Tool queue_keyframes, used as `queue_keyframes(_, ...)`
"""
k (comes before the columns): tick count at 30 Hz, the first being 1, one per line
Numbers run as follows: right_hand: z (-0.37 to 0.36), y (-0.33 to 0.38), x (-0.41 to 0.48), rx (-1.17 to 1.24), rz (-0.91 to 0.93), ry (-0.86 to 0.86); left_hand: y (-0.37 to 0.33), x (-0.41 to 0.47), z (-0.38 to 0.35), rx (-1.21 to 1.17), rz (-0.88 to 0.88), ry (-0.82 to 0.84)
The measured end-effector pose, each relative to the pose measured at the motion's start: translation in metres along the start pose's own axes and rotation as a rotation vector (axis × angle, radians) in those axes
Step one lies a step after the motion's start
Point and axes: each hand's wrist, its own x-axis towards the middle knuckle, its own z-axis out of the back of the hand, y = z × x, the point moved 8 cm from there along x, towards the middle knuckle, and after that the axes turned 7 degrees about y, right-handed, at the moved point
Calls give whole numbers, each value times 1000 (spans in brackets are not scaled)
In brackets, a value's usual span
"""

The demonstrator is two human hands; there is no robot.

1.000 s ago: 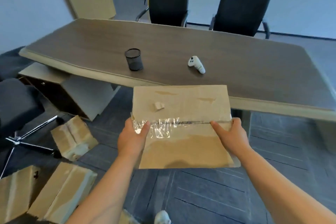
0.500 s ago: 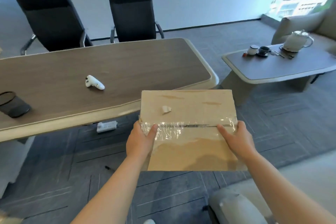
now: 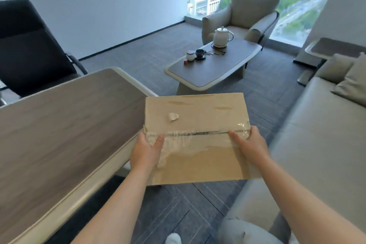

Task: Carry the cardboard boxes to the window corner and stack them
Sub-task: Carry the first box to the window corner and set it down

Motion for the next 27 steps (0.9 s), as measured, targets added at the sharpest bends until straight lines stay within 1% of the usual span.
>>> queue_keyframes(7,8,10,38,86,-74,-155,-46,95,-18,54,-142,117)
queue_keyframes(12,23,11,66,106,-99,-250,-77,135,-38,31,-190,175)
queue_keyframes(15,30,18,92,108,-85,-279,-93,159,-49,10,-203,195)
queue_keyframes(20,41,36,156,101,-50,-246,-121,206,-66,8,-192,174)
queue_keyframes(23,52,51,212,99,-15,-211,-144,242,-82,-12,-174,144)
queue_keyframes(27,72,79,295,76,41,-142,-179,290,-102,-53,-108,74)
